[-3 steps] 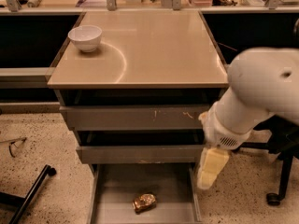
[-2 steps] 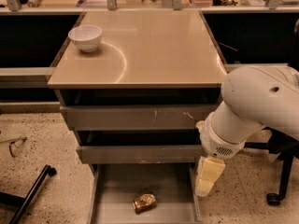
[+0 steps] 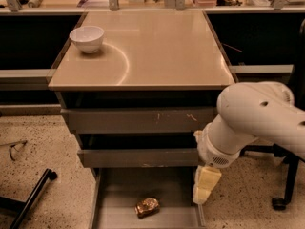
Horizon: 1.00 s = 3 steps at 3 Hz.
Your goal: Pick orange can from bottom drawer and place on counter
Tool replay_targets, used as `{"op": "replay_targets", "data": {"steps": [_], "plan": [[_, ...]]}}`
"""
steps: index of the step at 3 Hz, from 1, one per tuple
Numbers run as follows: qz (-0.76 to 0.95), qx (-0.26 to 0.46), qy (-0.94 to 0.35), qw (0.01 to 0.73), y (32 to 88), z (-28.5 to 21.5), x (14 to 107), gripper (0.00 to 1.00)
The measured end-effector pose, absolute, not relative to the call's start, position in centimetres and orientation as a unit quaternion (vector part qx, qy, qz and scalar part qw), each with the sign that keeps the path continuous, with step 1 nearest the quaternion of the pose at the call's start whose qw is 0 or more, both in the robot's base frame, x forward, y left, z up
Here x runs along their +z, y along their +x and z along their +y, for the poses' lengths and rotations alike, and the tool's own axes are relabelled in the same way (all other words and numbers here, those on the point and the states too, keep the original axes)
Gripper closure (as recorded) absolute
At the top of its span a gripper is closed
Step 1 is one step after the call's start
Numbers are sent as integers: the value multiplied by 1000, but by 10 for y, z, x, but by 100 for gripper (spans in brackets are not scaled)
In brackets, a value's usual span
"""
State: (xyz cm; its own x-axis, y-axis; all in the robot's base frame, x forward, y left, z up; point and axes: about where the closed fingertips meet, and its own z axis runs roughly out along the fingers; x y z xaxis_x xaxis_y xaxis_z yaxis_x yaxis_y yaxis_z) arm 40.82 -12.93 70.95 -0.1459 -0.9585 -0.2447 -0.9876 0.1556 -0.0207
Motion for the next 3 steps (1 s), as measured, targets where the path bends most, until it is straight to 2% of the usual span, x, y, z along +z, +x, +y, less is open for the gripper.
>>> {"op": "replay_targets", "data": {"steps": [1, 2, 3], "plan": [[746, 105, -647, 118, 415, -113, 642, 0], [744, 143, -631, 166, 432, -86, 576, 0], [744, 143, -631, 166, 432, -86, 576, 0]]}}
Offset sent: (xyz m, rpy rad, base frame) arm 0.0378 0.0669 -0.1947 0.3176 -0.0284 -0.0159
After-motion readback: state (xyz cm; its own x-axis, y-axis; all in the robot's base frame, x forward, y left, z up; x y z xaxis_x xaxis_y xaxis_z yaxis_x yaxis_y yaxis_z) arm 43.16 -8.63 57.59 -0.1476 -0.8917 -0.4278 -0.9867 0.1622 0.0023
